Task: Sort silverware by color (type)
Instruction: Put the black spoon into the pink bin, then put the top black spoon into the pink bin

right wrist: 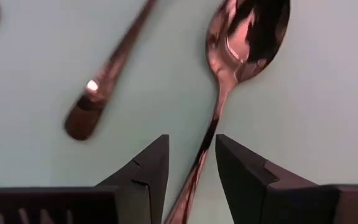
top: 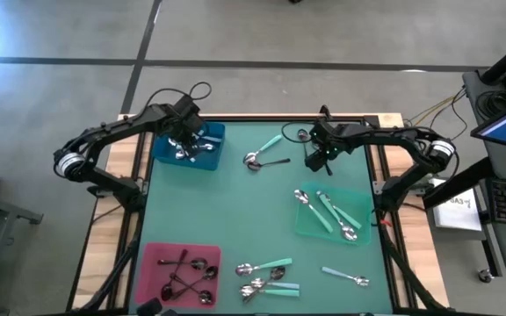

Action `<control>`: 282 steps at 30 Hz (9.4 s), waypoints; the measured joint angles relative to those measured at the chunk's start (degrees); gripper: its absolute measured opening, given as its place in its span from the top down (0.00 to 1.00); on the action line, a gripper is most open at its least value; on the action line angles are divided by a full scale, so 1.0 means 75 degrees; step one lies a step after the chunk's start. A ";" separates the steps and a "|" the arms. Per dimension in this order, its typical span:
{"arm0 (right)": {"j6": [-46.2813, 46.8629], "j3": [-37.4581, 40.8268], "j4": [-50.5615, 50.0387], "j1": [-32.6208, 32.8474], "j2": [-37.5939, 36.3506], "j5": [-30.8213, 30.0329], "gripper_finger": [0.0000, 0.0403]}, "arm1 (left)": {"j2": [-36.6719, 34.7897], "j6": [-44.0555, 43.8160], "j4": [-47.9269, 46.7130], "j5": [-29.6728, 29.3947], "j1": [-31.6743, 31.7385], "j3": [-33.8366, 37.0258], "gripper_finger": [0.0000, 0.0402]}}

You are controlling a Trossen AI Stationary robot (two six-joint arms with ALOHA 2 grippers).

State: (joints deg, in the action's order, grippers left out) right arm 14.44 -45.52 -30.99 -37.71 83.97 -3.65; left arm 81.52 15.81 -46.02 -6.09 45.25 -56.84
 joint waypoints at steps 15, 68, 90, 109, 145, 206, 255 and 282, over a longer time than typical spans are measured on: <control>-0.0744 -0.0038 0.0064 -0.0187 0.0956 0.0010 0.96 | -0.0006 -0.0033 0.0013 0.0690 -0.0009 0.0000 0.66; -0.3016 -0.0624 0.7002 0.2062 -0.1470 0.2557 0.98 | 0.2272 -0.1983 1.0884 0.3948 -0.3002 -0.0076 0.66; -0.2709 -0.0632 0.6771 0.2094 -0.1470 0.2514 0.96 | 0.2285 -0.2398 1.0940 0.3963 -0.3002 -0.0117 0.95; -0.2493 -0.0632 0.5563 0.2086 -0.2469 0.1422 0.76 | 0.2194 -0.2523 0.9991 0.4060 -0.2996 -0.0119 0.95; 0.0467 -0.0597 0.2400 0.4069 -0.2562 0.1485 0.81 | -0.1199 -0.9169 0.1314 0.1260 -1.0462 -0.0175 0.94; 0.0183 -0.1359 0.1249 -0.0370 0.1530 0.1016 0.83 | 0.1495 -0.2508 -0.0143 -0.2064 -0.6691 -0.2847 0.69; -0.1499 -0.0926 0.3062 0.1065 -0.2299 0.1919 0.98 | 0.1165 -0.2228 0.4904 -0.2101 -0.6233 -0.0482 0.69; -0.2381 0.1223 1.0412 0.3456 -0.1978 0.2150 0.98 | 0.1442 -0.1596 1.3533 -0.0955 -0.5930 0.1578 0.69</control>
State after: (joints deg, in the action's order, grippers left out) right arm -3.42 -36.34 47.10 -11.79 69.13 12.48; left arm 92.33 3.84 55.48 -13.25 0.78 -45.00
